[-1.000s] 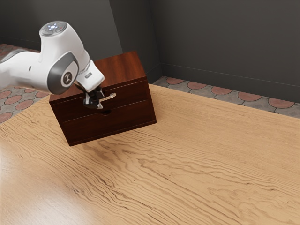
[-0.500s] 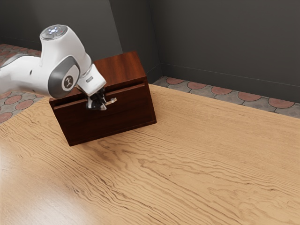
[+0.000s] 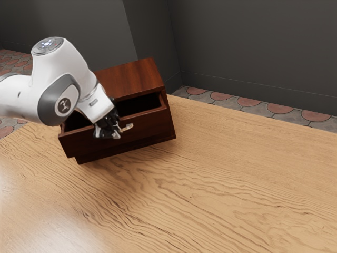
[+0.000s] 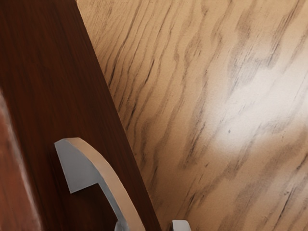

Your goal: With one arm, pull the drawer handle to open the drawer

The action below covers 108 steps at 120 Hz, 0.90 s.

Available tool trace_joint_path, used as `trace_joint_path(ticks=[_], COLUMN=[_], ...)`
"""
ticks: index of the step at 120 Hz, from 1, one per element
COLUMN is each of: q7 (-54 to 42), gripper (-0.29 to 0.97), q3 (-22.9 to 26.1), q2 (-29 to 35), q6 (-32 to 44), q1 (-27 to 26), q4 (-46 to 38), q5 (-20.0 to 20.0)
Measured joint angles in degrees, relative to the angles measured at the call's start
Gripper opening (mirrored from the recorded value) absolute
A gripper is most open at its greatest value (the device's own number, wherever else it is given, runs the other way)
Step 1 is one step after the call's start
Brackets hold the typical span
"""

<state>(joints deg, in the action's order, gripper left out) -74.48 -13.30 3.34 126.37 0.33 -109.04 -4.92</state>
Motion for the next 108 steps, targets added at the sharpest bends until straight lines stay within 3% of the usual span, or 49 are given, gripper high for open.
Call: trace_joint_path(ticks=[9,19,28,69,84,108], q7=[0.00,0.06,0.16,1.49,2.14,2.90], gripper=[-0.04,0.01,-0.07,-0.12,-0.12,-0.02], q3=[0.22,0.49,0.50,0.46,0.42,0.48], q2=[1.88,3.06,4.27,9.55,11.51,12.55], q6=[-0.05,-0.01,-0.01,0.16,0.21,-0.09], q1=[-0.61,-1.05,-1.74,-4.63,-5.61,-5.72], q4=[-1.75,-3.21,-4.53,-9.84,-11.79,-12.89], q5=[0.14,0.24,0.33,0.35,0.25,0.37])
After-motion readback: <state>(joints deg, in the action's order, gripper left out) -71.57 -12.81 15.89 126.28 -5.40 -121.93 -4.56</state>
